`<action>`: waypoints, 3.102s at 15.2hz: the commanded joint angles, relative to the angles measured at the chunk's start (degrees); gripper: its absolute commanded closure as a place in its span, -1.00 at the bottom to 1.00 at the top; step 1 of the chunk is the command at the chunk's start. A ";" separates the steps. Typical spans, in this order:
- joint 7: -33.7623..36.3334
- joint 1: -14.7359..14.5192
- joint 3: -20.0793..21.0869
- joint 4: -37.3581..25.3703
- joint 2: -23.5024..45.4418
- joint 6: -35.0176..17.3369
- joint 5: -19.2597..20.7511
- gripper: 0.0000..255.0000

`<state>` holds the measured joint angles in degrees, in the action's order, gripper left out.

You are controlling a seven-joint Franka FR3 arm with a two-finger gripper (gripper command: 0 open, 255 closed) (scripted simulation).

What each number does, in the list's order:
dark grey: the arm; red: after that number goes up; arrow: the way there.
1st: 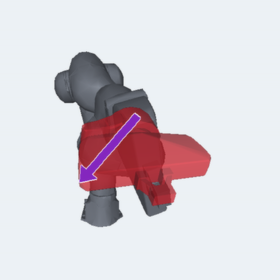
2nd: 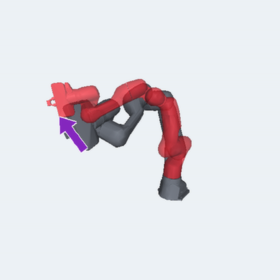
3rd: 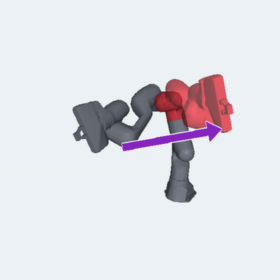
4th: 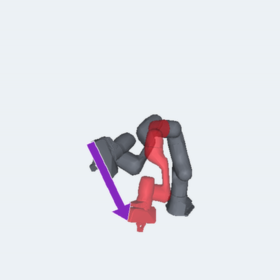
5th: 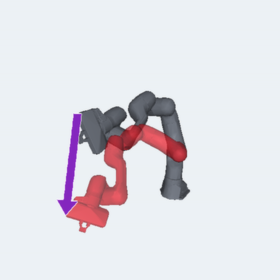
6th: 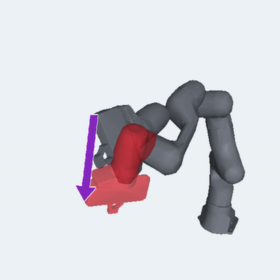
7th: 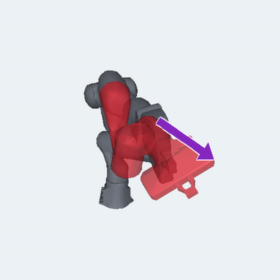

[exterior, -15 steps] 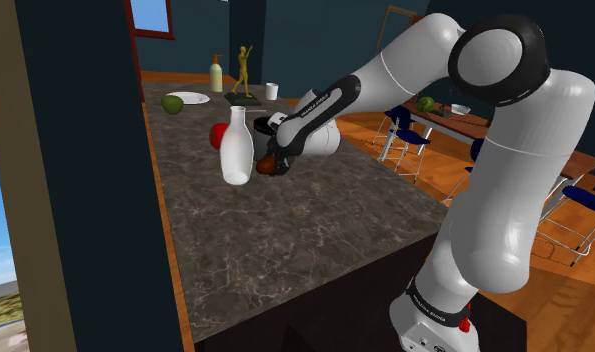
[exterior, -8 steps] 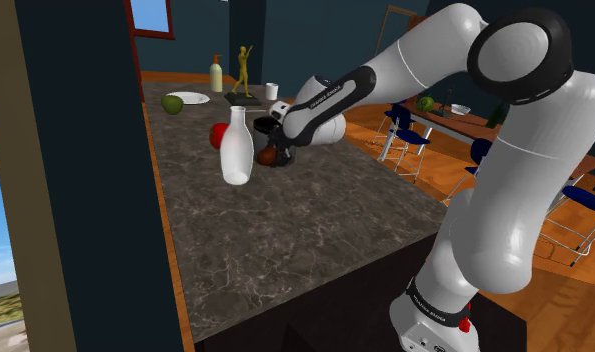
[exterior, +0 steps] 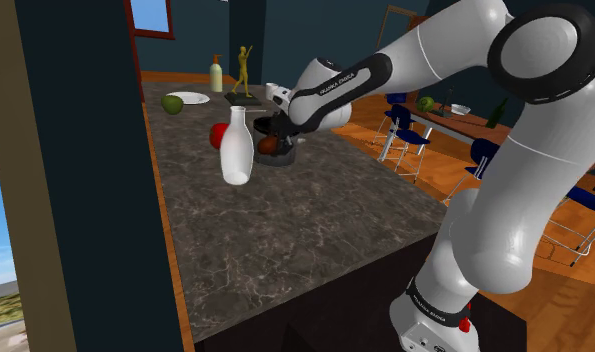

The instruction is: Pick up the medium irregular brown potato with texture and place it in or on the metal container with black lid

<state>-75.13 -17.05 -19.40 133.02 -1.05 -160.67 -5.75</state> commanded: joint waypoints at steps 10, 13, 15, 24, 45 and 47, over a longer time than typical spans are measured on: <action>3.73 0.58 0.45 -3.74 -5.05 8.48 4.76 1.00; 4.31 0.69 0.63 -5.09 -6.08 10.81 5.47 1.00; 4.63 0.76 0.75 -6.05 -6.71 12.36 5.86 1.00; 3.55 1.02 0.17 -11.93 -7.23 18.75 5.56 1.00; -19.86 7.89 -5.36 -29.05 13.54 19.08 -15.16 1.00; -20.55 8.02 -5.11 -28.17 14.04 17.79 -15.91 1.00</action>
<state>-95.36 -9.03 -24.67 104.21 12.72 -141.99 -21.26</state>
